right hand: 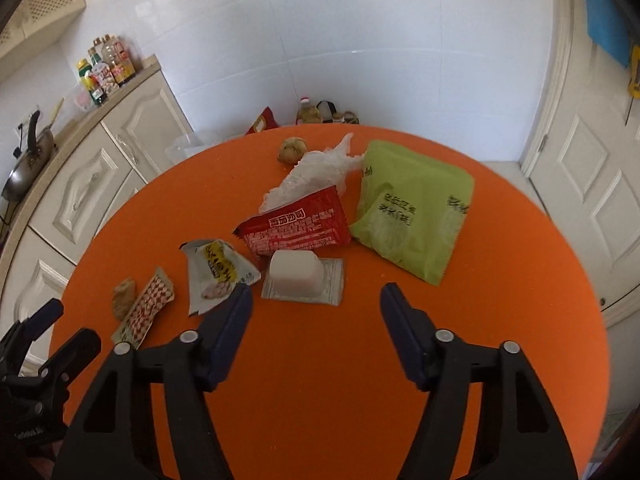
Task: Collect trash
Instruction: 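Grasp the white tofu box with the right tool while the left tool grasps the brown lump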
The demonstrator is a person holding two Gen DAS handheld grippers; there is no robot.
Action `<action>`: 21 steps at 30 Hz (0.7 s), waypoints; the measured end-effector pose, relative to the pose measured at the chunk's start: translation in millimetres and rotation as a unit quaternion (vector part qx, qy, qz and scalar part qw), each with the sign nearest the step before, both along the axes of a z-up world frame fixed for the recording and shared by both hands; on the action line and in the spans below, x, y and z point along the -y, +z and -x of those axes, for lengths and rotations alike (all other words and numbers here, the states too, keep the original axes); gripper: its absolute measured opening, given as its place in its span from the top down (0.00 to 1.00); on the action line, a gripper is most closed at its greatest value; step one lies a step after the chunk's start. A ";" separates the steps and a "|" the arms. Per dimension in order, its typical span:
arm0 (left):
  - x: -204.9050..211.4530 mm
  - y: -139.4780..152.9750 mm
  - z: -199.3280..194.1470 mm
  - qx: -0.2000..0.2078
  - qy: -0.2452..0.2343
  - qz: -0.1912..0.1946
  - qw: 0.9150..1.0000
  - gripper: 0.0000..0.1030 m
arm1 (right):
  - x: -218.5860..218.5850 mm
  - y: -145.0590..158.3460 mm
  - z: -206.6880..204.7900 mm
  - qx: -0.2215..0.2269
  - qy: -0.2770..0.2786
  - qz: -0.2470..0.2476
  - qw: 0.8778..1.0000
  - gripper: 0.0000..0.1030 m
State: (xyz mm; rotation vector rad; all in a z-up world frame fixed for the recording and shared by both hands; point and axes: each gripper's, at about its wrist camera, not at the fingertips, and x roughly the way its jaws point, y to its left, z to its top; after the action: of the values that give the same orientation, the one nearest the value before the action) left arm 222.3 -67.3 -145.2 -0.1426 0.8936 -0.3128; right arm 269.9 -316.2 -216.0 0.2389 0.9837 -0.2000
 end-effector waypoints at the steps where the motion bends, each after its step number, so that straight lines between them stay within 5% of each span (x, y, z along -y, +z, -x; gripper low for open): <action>1: 1.5 -2.9 -6.4 -0.001 0.001 -0.001 1.000 0.01 | -0.5 -2.4 -2.8 0.000 0.001 -0.004 1.000 0.42; 4: 3.8 -11.4 -21.6 -0.004 0.003 -0.002 1.000 0.01 | -2.4 -7.2 -12.2 0.005 0.006 0.003 1.000 0.45; 10: 4.4 -28.8 -40.9 -0.011 0.005 0.000 1.000 0.03 | -10.5 -8.0 -17.8 0.006 0.028 0.022 0.999 0.71; 14: 6.1 -37.3 -50.3 -0.010 0.001 0.002 1.000 0.06 | -13.5 -5.7 -6.8 0.007 0.030 0.022 0.999 0.71; 21: 13.1 -59.2 -65.6 -0.015 -0.012 -0.012 1.000 0.44 | -14.4 -6.3 -1.0 0.002 0.033 0.033 0.999 0.71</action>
State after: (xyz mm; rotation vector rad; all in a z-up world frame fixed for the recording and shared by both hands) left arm 287.8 -80.5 -204.4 -0.1144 0.9286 -0.3223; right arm 270.9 -301.8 -222.3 0.1467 0.9773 -0.1720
